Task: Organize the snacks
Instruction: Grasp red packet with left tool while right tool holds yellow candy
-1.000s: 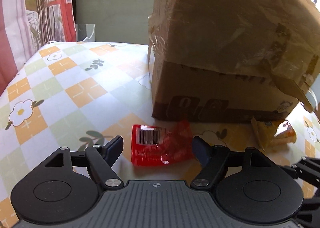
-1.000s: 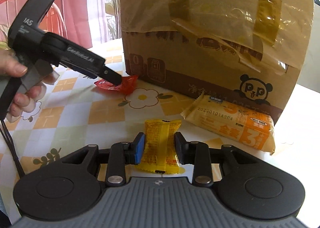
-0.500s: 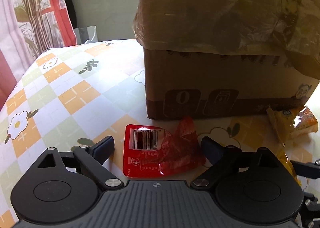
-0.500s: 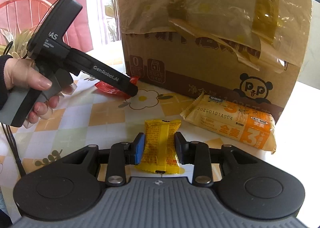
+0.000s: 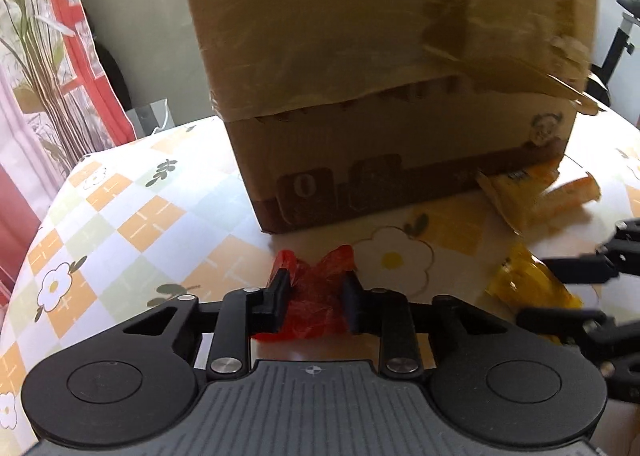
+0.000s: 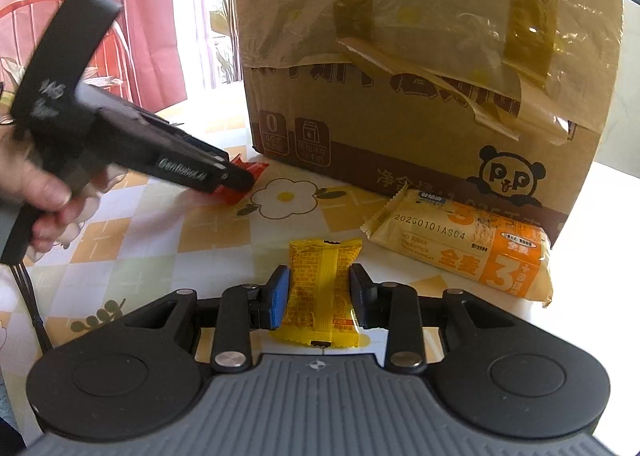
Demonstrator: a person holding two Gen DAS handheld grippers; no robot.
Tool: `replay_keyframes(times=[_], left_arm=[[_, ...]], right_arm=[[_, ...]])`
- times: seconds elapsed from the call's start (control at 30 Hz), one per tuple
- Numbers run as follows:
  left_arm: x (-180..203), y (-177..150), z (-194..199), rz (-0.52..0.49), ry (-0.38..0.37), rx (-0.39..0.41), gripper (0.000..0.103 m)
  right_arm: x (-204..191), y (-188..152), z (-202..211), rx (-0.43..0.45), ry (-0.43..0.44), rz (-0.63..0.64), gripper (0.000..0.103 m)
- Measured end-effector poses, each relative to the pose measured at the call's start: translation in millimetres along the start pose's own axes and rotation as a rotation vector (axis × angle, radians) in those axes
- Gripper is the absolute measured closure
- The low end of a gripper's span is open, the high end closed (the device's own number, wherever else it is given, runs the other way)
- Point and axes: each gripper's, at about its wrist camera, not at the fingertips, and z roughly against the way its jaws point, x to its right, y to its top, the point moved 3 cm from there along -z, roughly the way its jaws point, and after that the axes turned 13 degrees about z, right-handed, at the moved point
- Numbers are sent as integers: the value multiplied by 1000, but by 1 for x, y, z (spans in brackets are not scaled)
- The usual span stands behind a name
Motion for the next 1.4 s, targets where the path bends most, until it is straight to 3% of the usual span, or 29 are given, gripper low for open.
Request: replay_keyframes(times=[0.17, 0.53, 0.67, 0.7, 0.77, 0.83, 0.9, 1.13, 1.3, 1.4], left_arm=[[-2, -11, 10, 59, -32, -5, 83], [-31, -29, 16, 197, -101, -70, 83], [-47, -31, 21, 211, -47, -66, 83], [-52, -29, 23, 225, -33, -68, 81], [-56, -25, 24, 248, -29, -65, 65], [-54, -17, 27, 259, -56, -33, 36], [-48, -10, 27, 253, -69, -14, 30], [-26, 3, -13, 223, -2, -83, 30], [-19, 3, -18, 204, 27, -56, 28], [-17, -1, -11, 172, -2, -28, 50]], right_arm=[[0, 0, 1, -1, 0, 3, 69], [0, 0, 1, -2, -1, 4, 69], [0, 0, 2, -2, 0, 3, 69], [-1, 0, 2, -2, 0, 3, 69], [-1, 0, 2, -2, 0, 3, 69], [-1, 0, 2, -2, 0, 3, 69], [-2, 0, 2, -2, 1, 2, 69], [-1, 0, 2, -1, 3, 0, 69], [-2, 0, 2, 1, 9, -8, 69], [-1, 0, 2, 2, 11, -9, 69]])
